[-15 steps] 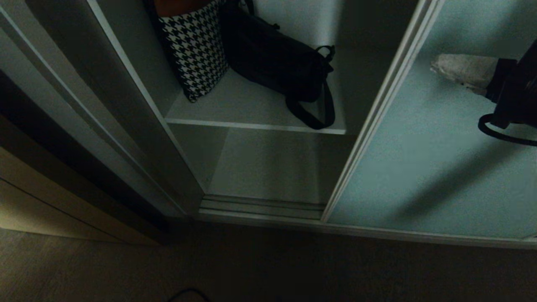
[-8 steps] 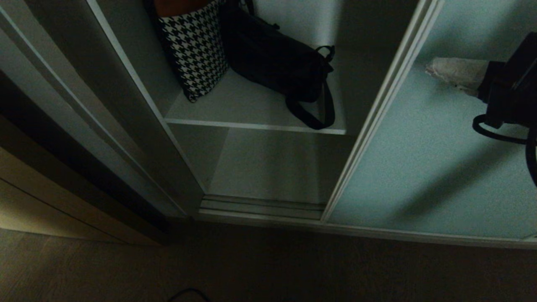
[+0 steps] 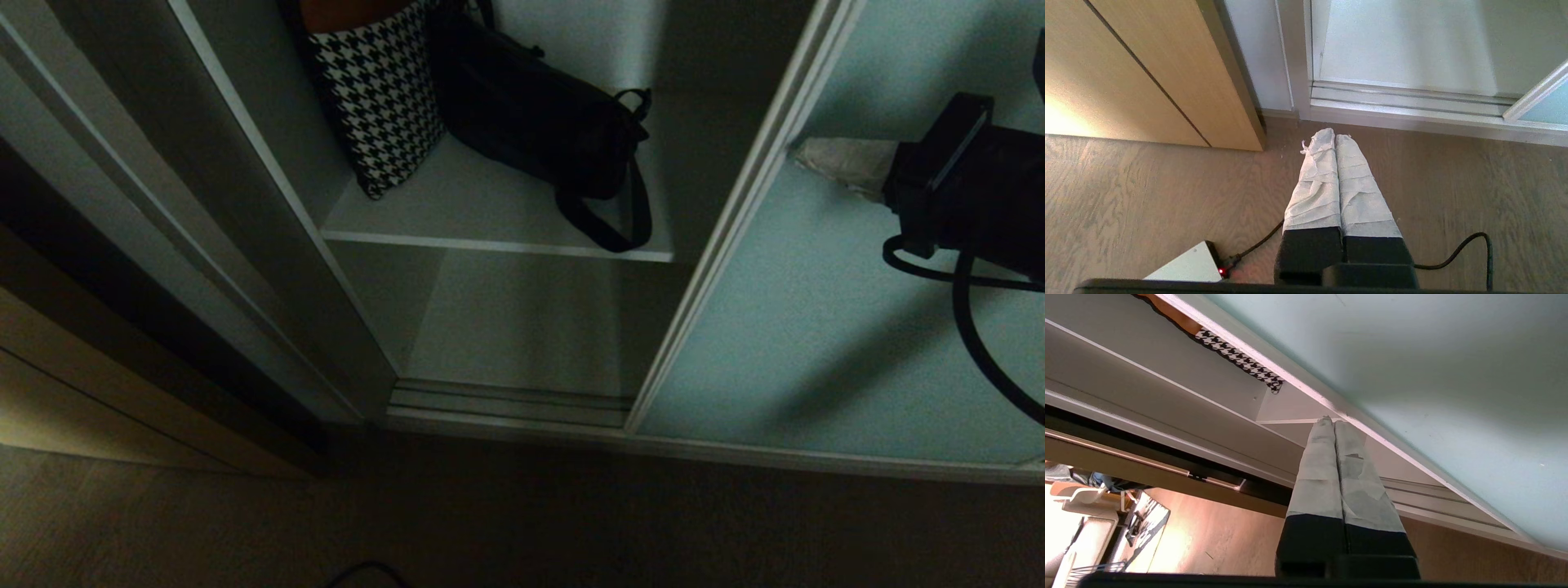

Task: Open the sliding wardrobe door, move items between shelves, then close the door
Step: Close the door

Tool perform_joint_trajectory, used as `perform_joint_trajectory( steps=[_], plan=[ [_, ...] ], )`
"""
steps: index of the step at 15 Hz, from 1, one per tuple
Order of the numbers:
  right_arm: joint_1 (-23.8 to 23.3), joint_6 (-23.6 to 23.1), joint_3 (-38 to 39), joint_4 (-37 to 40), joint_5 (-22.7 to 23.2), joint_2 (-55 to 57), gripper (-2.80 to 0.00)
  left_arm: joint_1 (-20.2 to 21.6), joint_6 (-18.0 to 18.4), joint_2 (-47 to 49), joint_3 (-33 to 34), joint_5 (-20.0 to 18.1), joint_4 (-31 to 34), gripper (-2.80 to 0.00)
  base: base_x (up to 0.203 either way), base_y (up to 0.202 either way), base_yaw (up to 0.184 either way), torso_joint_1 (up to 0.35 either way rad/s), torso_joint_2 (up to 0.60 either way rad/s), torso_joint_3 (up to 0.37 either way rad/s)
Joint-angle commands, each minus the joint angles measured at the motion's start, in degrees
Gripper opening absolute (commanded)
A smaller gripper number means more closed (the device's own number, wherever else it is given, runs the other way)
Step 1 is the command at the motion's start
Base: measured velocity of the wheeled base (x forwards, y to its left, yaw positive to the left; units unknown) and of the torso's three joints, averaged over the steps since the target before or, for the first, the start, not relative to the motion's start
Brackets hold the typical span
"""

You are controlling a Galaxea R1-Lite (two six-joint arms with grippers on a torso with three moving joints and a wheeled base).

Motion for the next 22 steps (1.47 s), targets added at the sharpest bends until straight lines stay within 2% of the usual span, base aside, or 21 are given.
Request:
perform_joint_trajectory(
  steps=[1, 6, 14, 20, 22],
  plan=[
    [0.01, 0.2, -0.15, -0.21, -0.01, 0.66, -2.8, 0.02, 0.03, 0.08, 0.0, -0.02, -0.01, -2.8, 0.0, 0.0, 0.0, 0.0, 0.0, 0.0],
    [-1.13, 0.2, 0.12, -3.27, 0.05, 1.64, -2.8, 0.02, 0.03, 0.09, 0.0, -0.02, -0.01, -2.8, 0.0, 0.0, 0.0, 0.0, 0.0, 0.0],
    [-1.4, 0.06, -0.37, -3.37, 0.97, 3.26, -2.8, 0.02, 0.03, 0.0, 0.0, -0.02, -0.01, -2.8, 0.0, 0.0, 0.0, 0.0, 0.0, 0.0],
    [1.81, -1.48, -6.51, -1.49, 1.8, 6.4, -2.8, 0.02, 0.03, 0.03, 0.0, -0.02, -0.01, -2.8, 0.0, 0.0, 0.0, 0.0, 0.0, 0.0],
    [4.73, -2.42, -7.93, -1.16, 1.74, 7.63, -2.8, 0.02, 0.03, 0.0, 0.0, -0.02, -0.01, -2.8, 0.0, 0.0, 0.0, 0.0, 0.0, 0.0]
  ],
)
